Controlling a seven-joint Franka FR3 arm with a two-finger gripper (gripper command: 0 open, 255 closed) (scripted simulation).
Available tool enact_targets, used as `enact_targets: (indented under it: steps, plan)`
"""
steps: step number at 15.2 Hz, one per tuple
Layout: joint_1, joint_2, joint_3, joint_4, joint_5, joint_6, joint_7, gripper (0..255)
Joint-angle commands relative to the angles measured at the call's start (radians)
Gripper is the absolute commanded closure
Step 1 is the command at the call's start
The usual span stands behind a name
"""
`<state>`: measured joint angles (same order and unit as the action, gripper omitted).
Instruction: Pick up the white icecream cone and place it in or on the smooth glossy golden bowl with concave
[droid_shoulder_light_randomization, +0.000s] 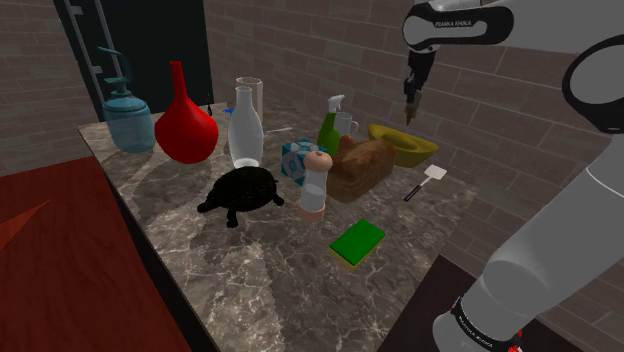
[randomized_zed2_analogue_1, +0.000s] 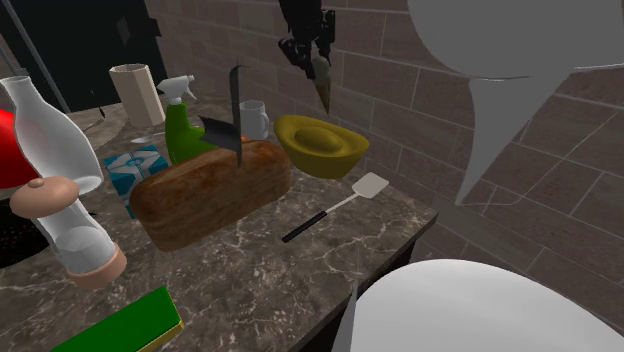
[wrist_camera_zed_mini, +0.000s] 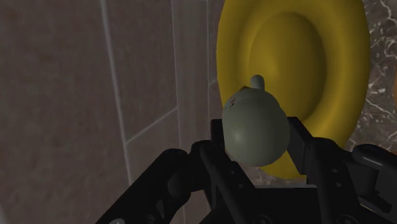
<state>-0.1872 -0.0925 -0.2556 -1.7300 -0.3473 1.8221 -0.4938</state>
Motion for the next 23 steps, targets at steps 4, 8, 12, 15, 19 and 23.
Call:
enact_targets:
  steps: [4, 8, 12, 15, 19, 23]
  plan:
    - [-0.002, -0.009, -0.002, -0.076, -0.009, 0.065, 0.021, 255]
    - [-0.002, -0.011, -0.003, -0.098, -0.011, 0.084, 0.027, 255]
    - [-0.002, -0.011, -0.003, -0.098, -0.011, 0.084, 0.027, 255]
    - [-0.002, -0.011, -0.003, -0.098, -0.011, 0.084, 0.027, 0]
    - [-0.002, -0.011, -0.003, -0.098, -0.011, 0.084, 0.027, 0]
    - [0.014, -0.024, 0.020, 0.007, -0.007, -0.040, 0.023, 0]
